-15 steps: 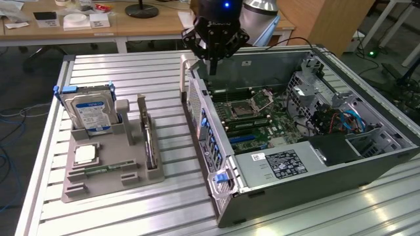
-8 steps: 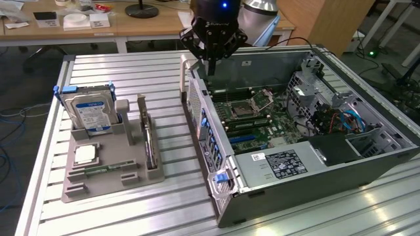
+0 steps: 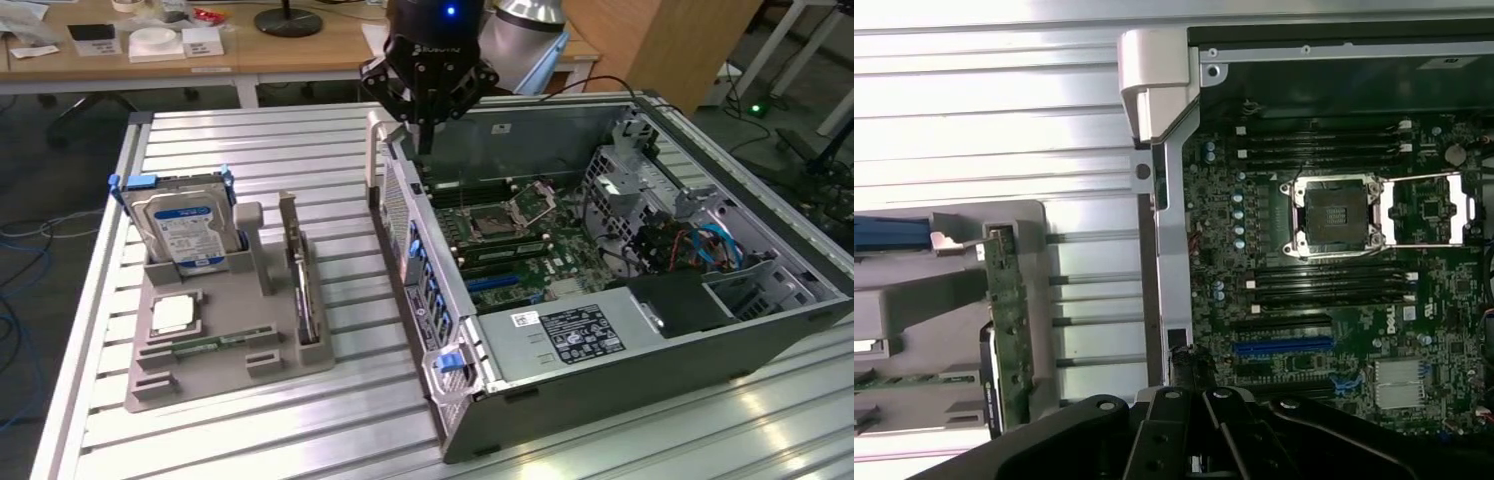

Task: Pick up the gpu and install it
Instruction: 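Reach for the gpu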

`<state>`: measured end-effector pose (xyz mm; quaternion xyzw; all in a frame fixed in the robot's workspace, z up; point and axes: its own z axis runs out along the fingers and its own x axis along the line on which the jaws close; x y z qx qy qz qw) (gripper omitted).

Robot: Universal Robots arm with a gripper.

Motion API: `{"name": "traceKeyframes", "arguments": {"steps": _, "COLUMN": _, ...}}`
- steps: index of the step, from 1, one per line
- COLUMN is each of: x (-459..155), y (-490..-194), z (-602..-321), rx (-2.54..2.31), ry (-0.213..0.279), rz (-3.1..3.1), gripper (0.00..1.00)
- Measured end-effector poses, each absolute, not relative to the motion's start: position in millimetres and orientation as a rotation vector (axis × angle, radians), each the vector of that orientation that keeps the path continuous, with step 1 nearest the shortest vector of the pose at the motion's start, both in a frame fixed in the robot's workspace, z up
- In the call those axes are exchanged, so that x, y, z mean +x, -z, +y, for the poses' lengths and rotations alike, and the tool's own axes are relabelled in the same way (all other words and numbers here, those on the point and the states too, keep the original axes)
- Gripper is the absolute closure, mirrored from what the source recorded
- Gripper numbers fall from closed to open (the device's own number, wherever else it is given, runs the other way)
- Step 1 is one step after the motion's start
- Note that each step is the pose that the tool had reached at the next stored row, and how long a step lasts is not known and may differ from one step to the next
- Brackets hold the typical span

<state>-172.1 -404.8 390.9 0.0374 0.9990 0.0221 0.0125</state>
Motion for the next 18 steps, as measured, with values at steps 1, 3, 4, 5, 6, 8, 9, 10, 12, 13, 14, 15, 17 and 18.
{"name": "traceKeyframes", "arguments": {"steps": 1, "x": -172.7, "y": -390.9, "z": -404.9, "rx": 0.117, "ry": -0.069, "rz": 3.114, "gripper": 0.89}}
{"name": "traceKeyframes", "arguments": {"steps": 3, "x": -173.8, "y": -390.8, "z": -405.0, "rx": 0.117, "ry": -0.069, "rz": 3.114, "gripper": 0.89}}
{"name": "traceKeyframes", "arguments": {"steps": 4, "x": -174.4, "y": -390.8, "z": -405.1, "rx": 0.117, "ry": -0.069, "rz": 3.114, "gripper": 0.89}}
{"name": "traceKeyframes", "arguments": {"steps": 5, "x": -174.9, "y": -390.8, "z": -405.2, "rx": 0.117, "ry": -0.069, "rz": 3.114, "gripper": 0.89}}
{"name": "traceKeyframes", "arguments": {"steps": 6, "x": -175.4, "y": -390.7, "z": -405.2, "rx": 0.117, "ry": -0.069, "rz": 3.114, "gripper": 0.89}}
{"name": "traceKeyframes", "arguments": {"steps": 8, "x": -176.5, "y": -390.7, "z": -405.3, "rx": 0.117, "ry": -0.069, "rz": 3.114, "gripper": 0.89}}
{"name": "traceKeyframes", "arguments": {"steps": 9, "x": -177.0, "y": -390.7, "z": -405.4, "rx": 0.117, "ry": -0.069, "rz": 3.114, "gripper": 0.89}}
{"name": "traceKeyframes", "arguments": {"steps": 10, "x": -177.5, "y": -390.6, "z": -405.4, "rx": 0.117, "ry": -0.069, "rz": 3.114, "gripper": 0.89}}
{"name": "traceKeyframes", "arguments": {"steps": 12, "x": -178.5, "y": -390.6, "z": -405.5, "rx": 0.117, "ry": -0.069, "rz": 3.114, "gripper": 0.89}}
{"name": "traceKeyframes", "arguments": {"steps": 13, "x": -179.1, "y": -390.5, "z": -405.6, "rx": 0.117, "ry": -0.069, "rz": 3.114, "gripper": 0.89}}
{"name": "traceKeyframes", "arguments": {"steps": 14, "x": -179.7, "y": -390.5, "z": -405.6, "rx": 0.117, "ry": -0.069, "rz": 3.114, "gripper": 0.89}}
{"name": "traceKeyframes", "arguments": {"steps": 15, "x": -180.2, "y": -390.4, "z": -405.7, "rx": 0.117, "ry": -0.069, "rz": 3.114, "gripper": 0.89}}
{"name": "traceKeyframes", "arguments": {"steps": 17, "x": -181.1, "y": -390.4, "z": -405.8, "rx": 0.117, "ry": -0.069, "rz": 3.114, "gripper": 0.89}}
{"name": "traceKeyframes", "arguments": {"steps": 18, "x": -181.6, "y": -390.4, "z": -405.9, "rx": 0.117, "ry": -0.069, "rz": 3.114, "gripper": 0.89}}
